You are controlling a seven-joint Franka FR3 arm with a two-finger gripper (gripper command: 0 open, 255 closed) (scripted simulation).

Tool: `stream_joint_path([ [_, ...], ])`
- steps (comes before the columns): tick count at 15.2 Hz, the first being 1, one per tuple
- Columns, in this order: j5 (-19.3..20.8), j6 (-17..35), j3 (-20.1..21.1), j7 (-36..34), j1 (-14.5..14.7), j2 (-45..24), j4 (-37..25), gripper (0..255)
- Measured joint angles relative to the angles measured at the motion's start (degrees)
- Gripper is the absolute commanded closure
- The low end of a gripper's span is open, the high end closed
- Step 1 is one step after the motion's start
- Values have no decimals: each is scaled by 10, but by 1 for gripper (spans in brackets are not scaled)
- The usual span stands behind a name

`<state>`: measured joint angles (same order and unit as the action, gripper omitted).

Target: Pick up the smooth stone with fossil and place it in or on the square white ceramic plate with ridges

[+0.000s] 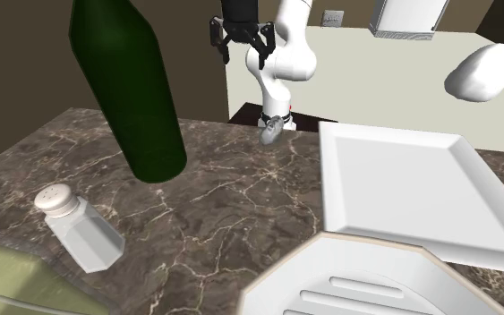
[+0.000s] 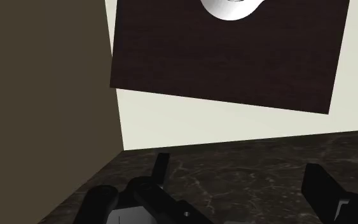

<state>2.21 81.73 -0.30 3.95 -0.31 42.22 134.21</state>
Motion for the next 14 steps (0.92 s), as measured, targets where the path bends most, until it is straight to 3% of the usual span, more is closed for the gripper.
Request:
stream_joint_path([
  [5, -7, 25, 36, -41, 6, -49, -33, 0],
  [14, 12, 69, 135, -171, 13, -213, -167, 0],
])
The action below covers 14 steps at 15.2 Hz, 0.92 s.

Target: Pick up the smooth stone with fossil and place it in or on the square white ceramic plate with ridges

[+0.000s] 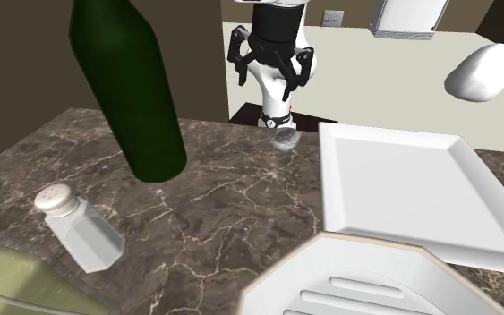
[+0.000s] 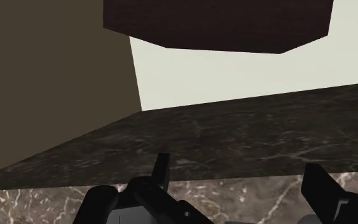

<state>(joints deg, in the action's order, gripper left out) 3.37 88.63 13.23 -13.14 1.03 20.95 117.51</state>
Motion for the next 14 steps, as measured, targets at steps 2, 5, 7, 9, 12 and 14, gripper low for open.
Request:
stream_joint_path([
  [2, 14, -4, 20, -29, 1, -42, -46, 0],
  [5, 42, -4, 48, -76, 6, -108, -107, 0],
  [7, 60, -10, 63, -103, 11, -144, -145, 0],
  [9, 67, -4, 65, -109, 11, -155, -149, 0],
  [12, 68, 19, 64, -112, 10, -155, -125, 0],
  [14, 67, 38, 64, -113, 10, -151, -107, 0],
])
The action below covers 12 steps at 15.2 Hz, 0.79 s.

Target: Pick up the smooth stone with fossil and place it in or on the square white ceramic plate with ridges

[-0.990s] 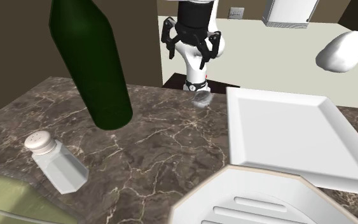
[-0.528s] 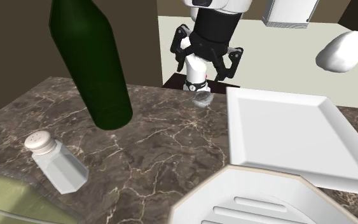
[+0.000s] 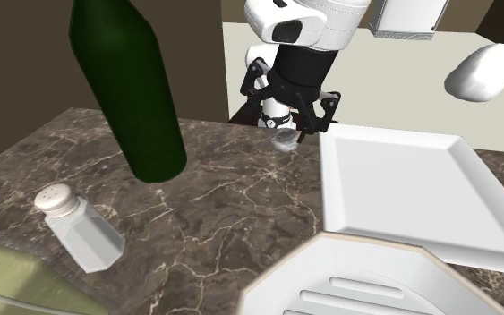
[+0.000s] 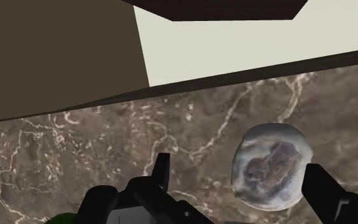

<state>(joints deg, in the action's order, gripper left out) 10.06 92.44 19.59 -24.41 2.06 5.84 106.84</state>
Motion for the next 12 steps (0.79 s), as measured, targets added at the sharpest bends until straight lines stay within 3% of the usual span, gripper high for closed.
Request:
stream_joint_path([
  [7, 1, 10, -3, 2, -3, 3, 16, 0],
  [8, 1, 10, -3, 2, -3, 3, 16, 255],
  [12, 1, 10, -4, 2, -3, 4, 15, 255],
])
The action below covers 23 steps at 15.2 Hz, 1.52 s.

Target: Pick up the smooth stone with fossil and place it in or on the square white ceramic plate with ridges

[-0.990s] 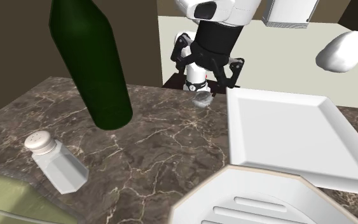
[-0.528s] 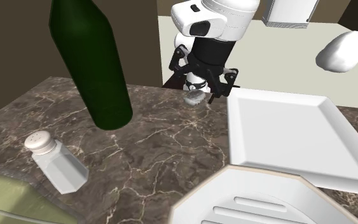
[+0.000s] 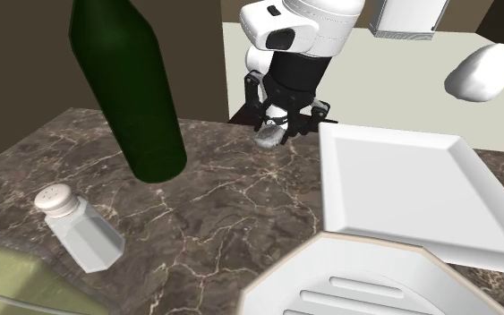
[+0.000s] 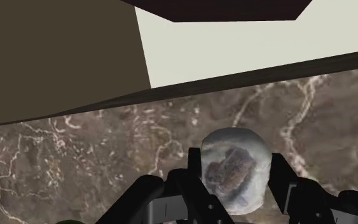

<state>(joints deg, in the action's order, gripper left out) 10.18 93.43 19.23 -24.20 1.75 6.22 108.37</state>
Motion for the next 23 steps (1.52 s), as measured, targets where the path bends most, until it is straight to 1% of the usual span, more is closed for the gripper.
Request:
stream_joint_path([
  [2, 0, 0, 0, 0, 0, 0, 0, 255],
  [4, 12, 0, 0, 0, 0, 4, -3, 255],
  [7, 4, -2, -1, 0, 0, 2, -9, 255],
  [14, -1, -53, 0, 9, 1, -1, -54, 255],
  [15, -1, -53, 0, 9, 1, -1, -54, 0],
  [16, 0, -53, 0, 9, 1, -1, -54, 0],
  [19, -14, -17, -14, 36, -9, -16, -60, 0],
  [23, -19, 16, -19, 44, -13, -15, -36, 0],
])
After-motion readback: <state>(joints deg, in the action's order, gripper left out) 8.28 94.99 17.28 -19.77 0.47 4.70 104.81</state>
